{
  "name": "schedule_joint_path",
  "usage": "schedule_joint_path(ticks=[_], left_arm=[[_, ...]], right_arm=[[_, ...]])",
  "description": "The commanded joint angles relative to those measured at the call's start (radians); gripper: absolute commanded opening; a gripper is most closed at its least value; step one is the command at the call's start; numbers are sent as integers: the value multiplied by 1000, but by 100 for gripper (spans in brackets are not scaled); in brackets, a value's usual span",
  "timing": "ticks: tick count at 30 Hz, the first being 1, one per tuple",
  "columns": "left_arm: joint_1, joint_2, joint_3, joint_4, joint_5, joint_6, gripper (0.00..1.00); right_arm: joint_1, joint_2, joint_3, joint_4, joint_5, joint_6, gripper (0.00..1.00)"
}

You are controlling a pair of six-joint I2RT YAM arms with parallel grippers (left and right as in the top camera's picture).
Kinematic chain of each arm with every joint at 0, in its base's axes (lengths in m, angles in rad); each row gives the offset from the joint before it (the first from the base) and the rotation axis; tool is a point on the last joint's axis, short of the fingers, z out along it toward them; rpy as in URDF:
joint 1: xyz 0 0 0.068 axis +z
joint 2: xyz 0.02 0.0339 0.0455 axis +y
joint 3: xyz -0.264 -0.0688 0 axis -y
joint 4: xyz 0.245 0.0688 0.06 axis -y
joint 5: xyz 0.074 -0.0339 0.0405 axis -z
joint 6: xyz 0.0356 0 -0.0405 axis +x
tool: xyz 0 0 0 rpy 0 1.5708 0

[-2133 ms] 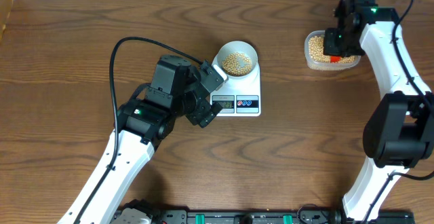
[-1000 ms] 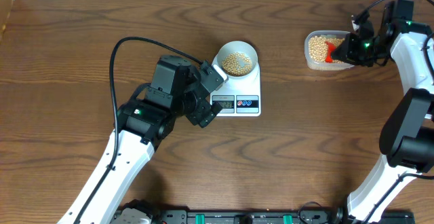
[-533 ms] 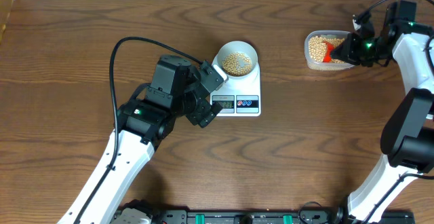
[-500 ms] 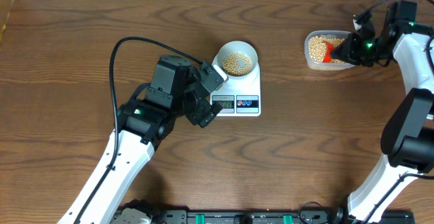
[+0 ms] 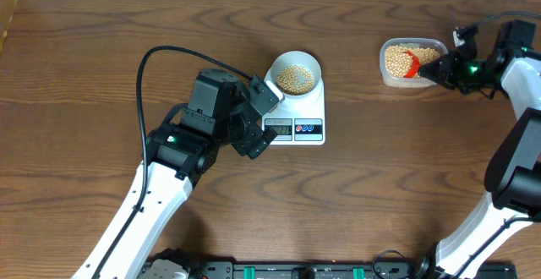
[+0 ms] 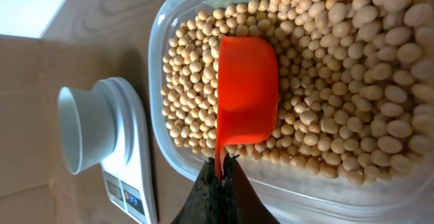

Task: Scoop item into bowl and weigh 50g on scale
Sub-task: 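Lower the scoop into the soybean tub with the right gripper, then scoop soybeans and lift the filled scoop out of the tub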

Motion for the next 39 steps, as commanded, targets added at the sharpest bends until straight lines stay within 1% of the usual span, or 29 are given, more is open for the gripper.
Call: schedule_joint_path(ticks=[1, 9, 23, 29, 39], left_arm=[[2, -4, 2, 0, 13, 9, 86], [2, -4, 2, 0, 13, 9, 86], [2, -4, 2, 0, 13, 9, 86], [2, -4, 2, -1, 13, 9, 86], [2, -3, 2, 0, 13, 9, 86]], right_arm=[[-15, 6, -31, 14, -119, 8, 1], [-31, 6, -34, 17, -135, 14, 1], [-35, 6, -34, 123, -134, 116, 1], [-44, 6, -34, 136, -137, 134, 1], [-82, 6, -34, 136, -230, 138, 1]])
